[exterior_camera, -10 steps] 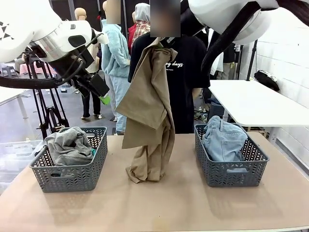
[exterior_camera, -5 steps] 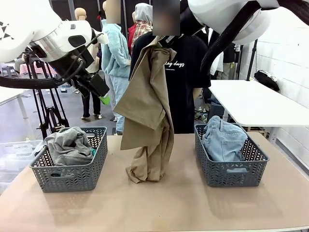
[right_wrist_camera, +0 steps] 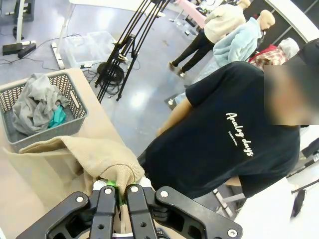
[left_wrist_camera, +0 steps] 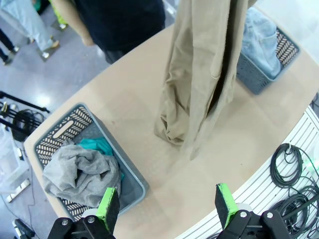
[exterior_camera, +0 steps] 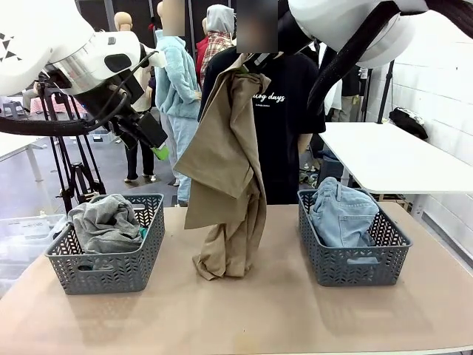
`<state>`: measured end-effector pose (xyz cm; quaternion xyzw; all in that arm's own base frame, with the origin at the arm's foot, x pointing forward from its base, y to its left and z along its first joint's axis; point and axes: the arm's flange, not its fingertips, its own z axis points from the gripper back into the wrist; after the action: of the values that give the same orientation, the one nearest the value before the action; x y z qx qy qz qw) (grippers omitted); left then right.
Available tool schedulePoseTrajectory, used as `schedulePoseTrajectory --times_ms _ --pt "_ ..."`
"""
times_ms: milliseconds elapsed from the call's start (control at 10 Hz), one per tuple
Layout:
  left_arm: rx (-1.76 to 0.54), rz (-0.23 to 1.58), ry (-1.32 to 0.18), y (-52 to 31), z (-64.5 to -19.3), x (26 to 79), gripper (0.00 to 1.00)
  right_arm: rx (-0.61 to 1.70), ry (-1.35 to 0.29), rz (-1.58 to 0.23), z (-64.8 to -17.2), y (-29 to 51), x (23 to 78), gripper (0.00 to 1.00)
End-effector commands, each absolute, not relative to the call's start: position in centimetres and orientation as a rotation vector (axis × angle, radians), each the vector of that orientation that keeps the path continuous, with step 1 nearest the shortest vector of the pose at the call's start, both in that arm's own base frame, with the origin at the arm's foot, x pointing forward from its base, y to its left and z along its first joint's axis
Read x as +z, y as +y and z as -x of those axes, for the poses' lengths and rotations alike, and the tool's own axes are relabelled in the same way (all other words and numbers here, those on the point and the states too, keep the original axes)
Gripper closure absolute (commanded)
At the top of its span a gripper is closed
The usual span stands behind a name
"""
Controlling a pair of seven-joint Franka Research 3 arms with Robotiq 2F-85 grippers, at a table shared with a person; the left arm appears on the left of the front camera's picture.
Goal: Sort the tops and bottoms.
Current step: Sort the clothes according to human instructions.
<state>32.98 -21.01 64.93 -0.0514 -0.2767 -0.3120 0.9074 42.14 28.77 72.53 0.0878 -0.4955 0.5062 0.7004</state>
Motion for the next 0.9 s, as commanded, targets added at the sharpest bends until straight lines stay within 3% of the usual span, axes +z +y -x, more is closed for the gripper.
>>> schedulePoseTrajectory --times_ms 0,800 --pt "-0.648 0.098 -0.57 -20.76 -33.02 65.03 0.0 1.127 -1.113 -0.183 -42.0 28.72 72.69 1.0" --pt "-0.648 0.098 -0.57 -20.76 -33.02 65.03 0.0 1.127 -1.113 -0.183 -42.0 28.72 72.69 1.0"
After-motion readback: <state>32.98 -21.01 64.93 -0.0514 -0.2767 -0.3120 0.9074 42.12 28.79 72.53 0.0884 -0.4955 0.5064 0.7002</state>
